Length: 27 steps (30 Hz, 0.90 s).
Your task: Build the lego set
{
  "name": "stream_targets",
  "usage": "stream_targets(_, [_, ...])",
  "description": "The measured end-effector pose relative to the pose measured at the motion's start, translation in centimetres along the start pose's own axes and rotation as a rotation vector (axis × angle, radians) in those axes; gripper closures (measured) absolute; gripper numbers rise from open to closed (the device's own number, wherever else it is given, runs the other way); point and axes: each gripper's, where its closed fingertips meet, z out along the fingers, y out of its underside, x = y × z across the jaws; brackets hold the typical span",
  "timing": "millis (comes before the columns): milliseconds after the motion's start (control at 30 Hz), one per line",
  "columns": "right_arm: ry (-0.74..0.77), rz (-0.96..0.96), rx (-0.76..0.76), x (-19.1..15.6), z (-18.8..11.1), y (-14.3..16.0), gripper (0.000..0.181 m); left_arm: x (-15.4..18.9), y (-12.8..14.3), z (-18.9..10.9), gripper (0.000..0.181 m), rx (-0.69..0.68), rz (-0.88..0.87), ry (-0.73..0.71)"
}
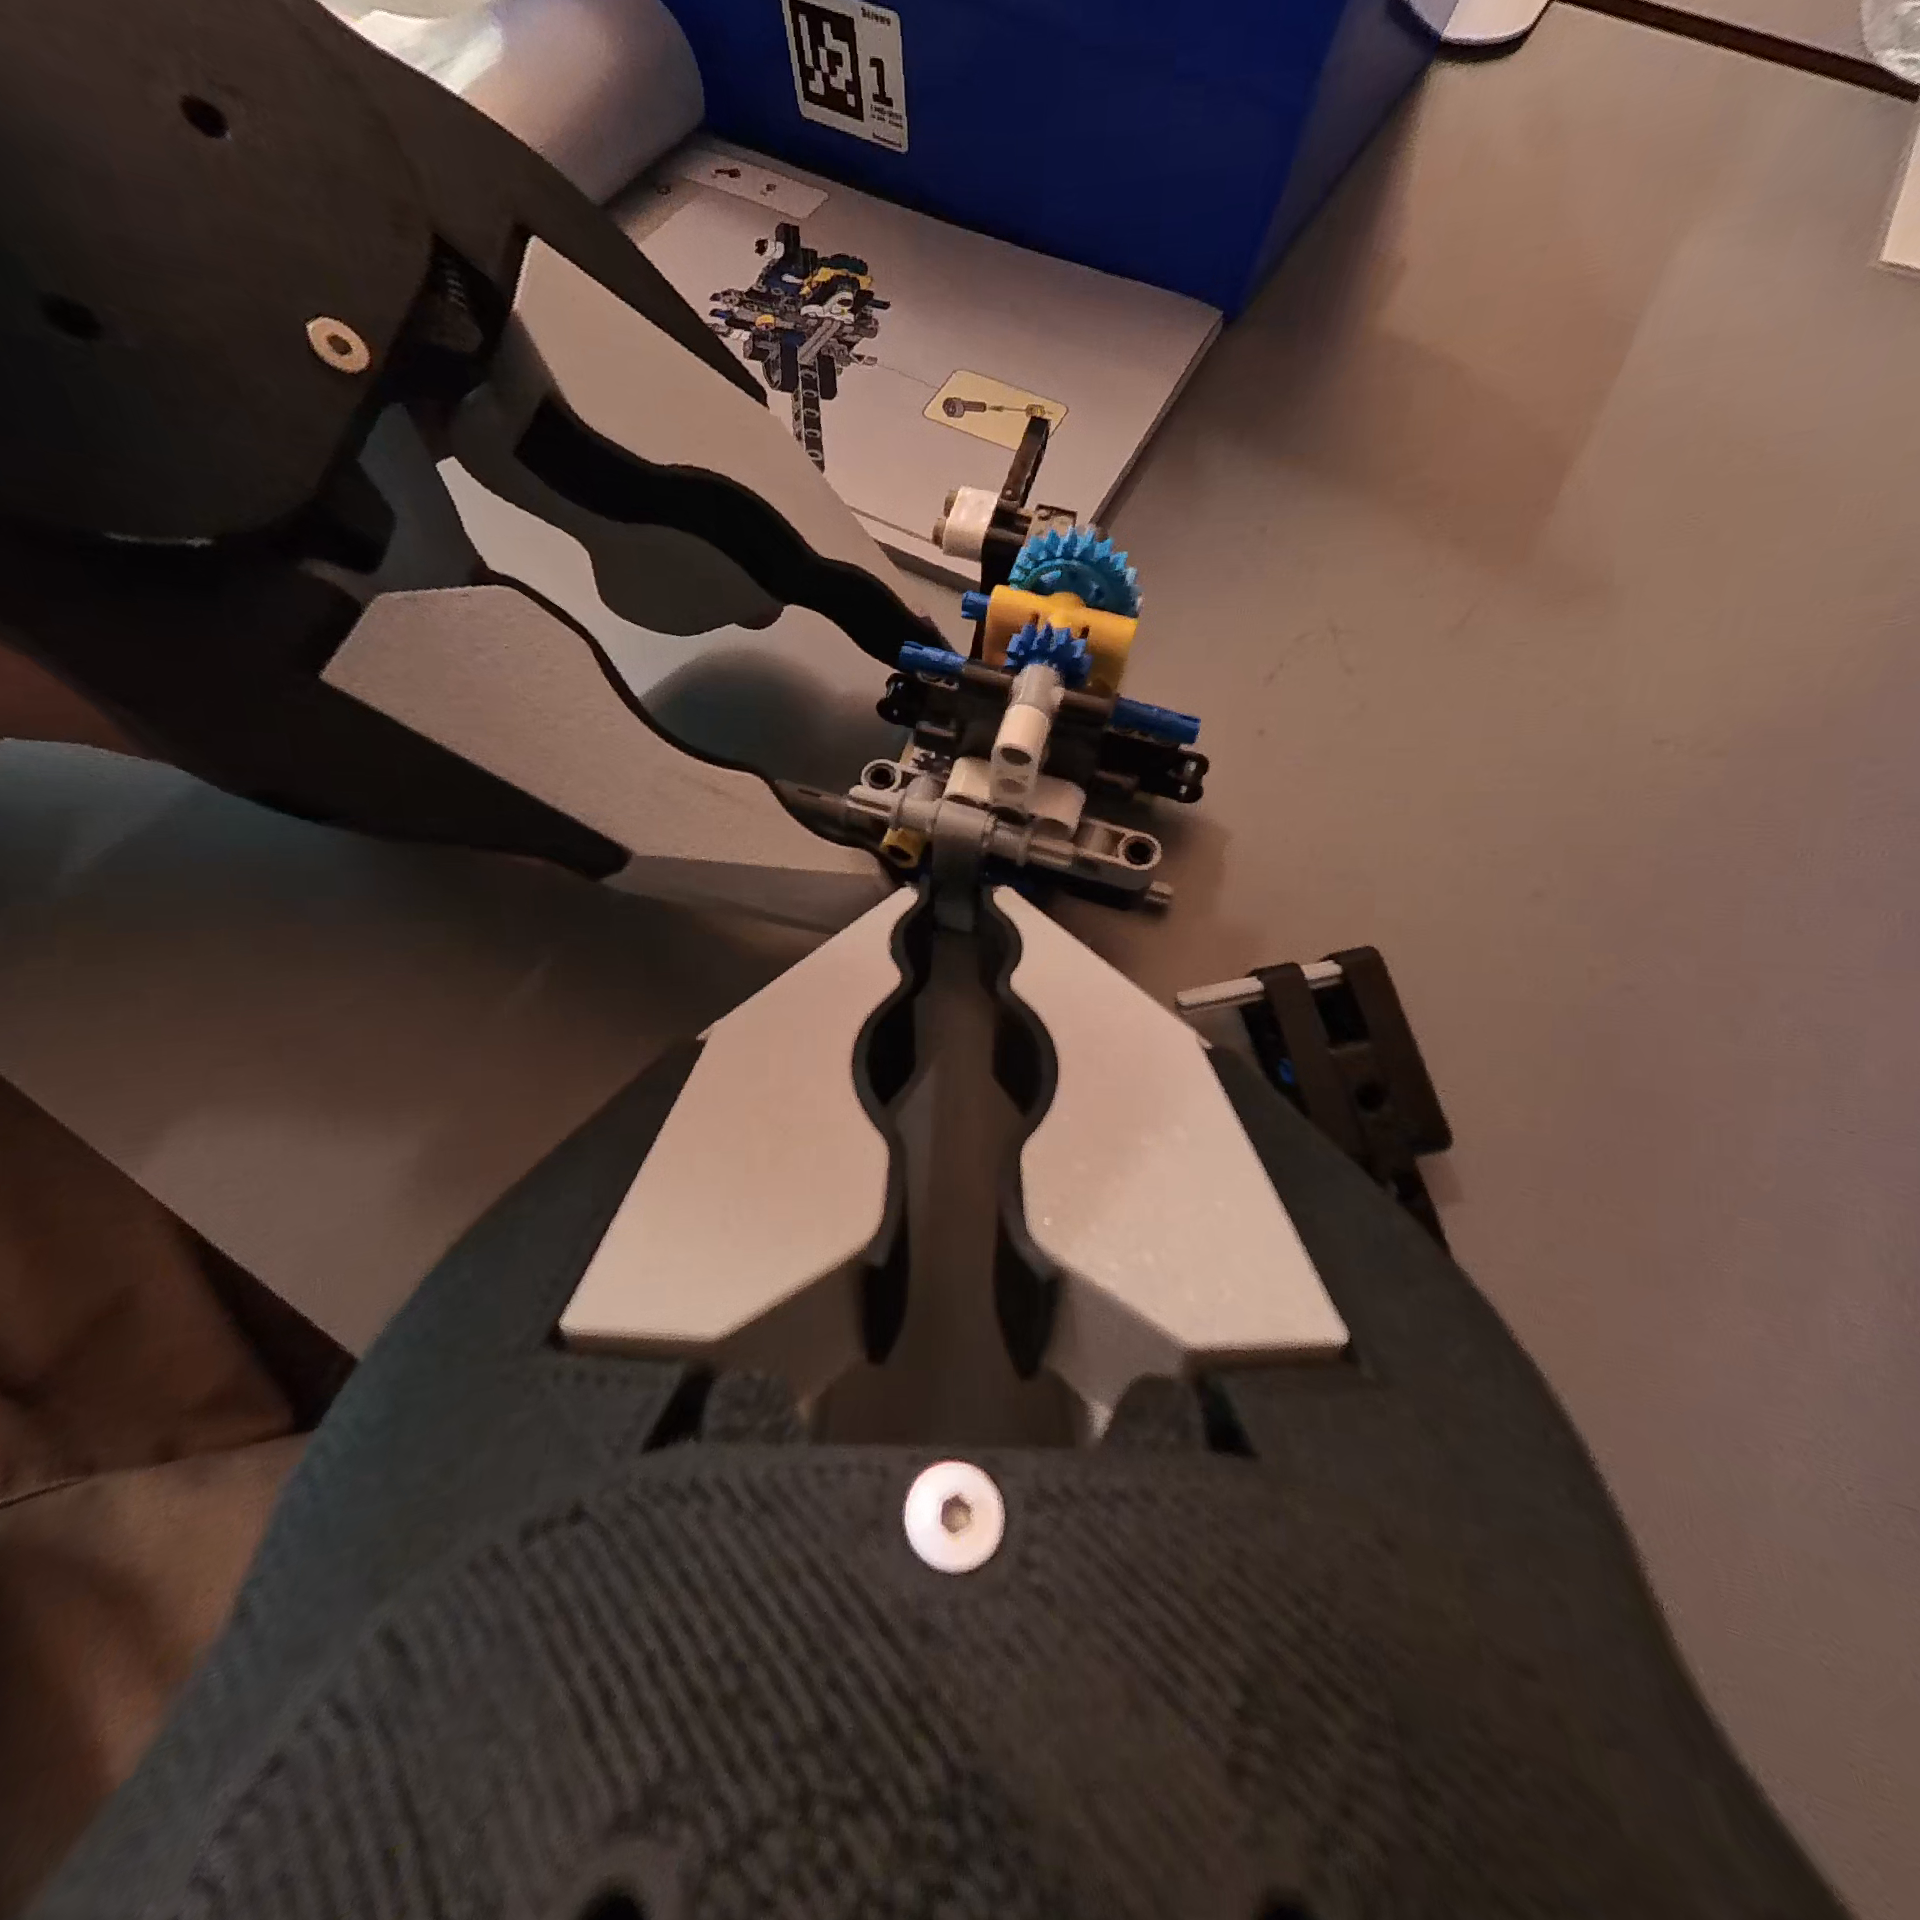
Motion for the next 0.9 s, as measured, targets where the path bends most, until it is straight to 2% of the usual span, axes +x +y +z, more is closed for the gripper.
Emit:
stream_targets(33, [0.002,-0.002,-0.002,0.00,0.03,0.02,0.174,0.00,0.00,0.00,0.124,0.000,0.000,0.000])
stream_targets(900, [0.056,0.034,-0.024,0.44,0.52,0.18,0.174,-0.23,0.04,0.01,0.124,-0.003,0.002,-0.023])
